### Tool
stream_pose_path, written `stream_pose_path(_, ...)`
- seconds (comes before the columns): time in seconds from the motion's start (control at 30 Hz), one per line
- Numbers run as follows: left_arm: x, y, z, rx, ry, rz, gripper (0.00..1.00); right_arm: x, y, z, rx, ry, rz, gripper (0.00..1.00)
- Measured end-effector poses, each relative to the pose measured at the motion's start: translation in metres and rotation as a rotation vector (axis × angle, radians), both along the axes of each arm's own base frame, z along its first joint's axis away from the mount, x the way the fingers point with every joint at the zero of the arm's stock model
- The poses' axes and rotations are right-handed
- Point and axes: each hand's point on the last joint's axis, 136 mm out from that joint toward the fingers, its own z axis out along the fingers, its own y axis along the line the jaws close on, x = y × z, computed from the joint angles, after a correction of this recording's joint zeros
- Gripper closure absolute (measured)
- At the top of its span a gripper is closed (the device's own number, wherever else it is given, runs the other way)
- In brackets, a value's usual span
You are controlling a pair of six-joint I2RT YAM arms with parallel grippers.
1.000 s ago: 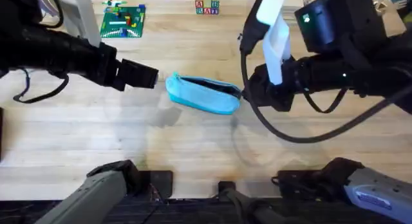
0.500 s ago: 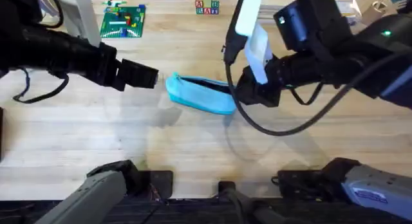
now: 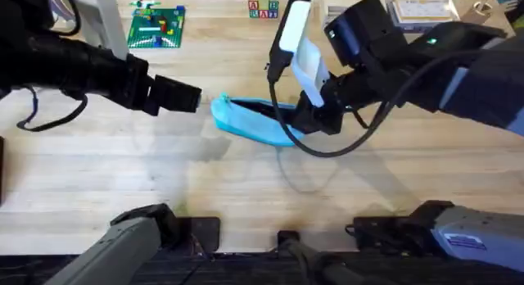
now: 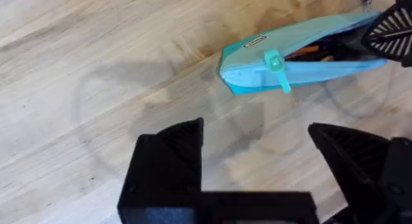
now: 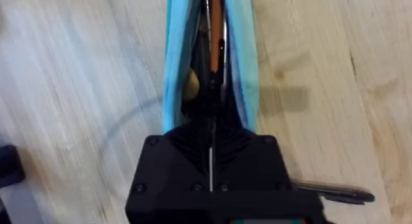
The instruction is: Unzip the bag, pick up the pens from the table one at a time and place them inside, then zip the bag closed.
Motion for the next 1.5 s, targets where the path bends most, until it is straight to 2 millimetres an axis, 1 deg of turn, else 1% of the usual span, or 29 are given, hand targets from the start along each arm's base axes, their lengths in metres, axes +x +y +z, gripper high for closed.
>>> stream_pose_path(0.23, 0.000, 0.000, 0.000, 0.000, 0.000, 0.000, 0.006, 0.007, 0.005, -0.011, -0.005, 0.008, 0.000, 0.971)
stream_pose_path(0.4, 0.000, 0.000, 0.000, 0.000, 0.000, 0.000, 0.006, 0.008, 0.005, -0.018, -0.015, 0.023, 0.000, 0.971)
stream_pose_path(0.53, 0.000, 0.000, 0.000, 0.000, 0.000, 0.000, 0.006, 0.007, 0.005, -0.019, -0.017, 0.026, 0.000, 0.971)
stream_pose_path(0.57, 0.000, 0.000, 0.000, 0.000, 0.000, 0.000, 0.006, 0.007, 0.005, -0.019, -0.016, 0.027, 0.000, 0.946)
stream_pose_path(0.6, 0.000, 0.000, 0.000, 0.000, 0.000, 0.000, 0.006, 0.007, 0.005, -0.019, -0.017, 0.026, 0.001, 0.845)
stream_pose_path(0.63, 0.000, 0.000, 0.000, 0.000, 0.000, 0.000, 0.006, 0.007, 0.005, -0.019, -0.017, 0.027, 0.001, 0.718)
stream_pose_path(0.77, 0.000, 0.000, 0.000, 0.000, 0.000, 0.000, 0.006, 0.007, 0.005, -0.019, -0.015, 0.030, 0.002, 0.144)
stream_pose_path(0.8, 0.000, 0.000, 0.000, 0.000, 0.000, 0.000, 0.006, 0.007, 0.005, -0.019, -0.015, 0.028, 0.006, 0.039)
stream_pose_path(0.83, 0.000, 0.000, 0.000, 0.000, 0.000, 0.000, 0.006, 0.006, 0.005, -0.019, -0.014, 0.030, 0.006, 0.013)
stream_pose_path(1.2, 0.000, 0.000, 0.000, 0.000, 0.000, 0.000, 0.005, 0.006, 0.006, -0.019, -0.013, 0.032, 0.004, 0.004)
stream_pose_path(1.5, 0.000, 0.000, 0.000, 0.000, 0.000, 0.000, 0.005, 0.007, 0.006, -0.015, 0.003, 0.050, -0.046, 0.004)
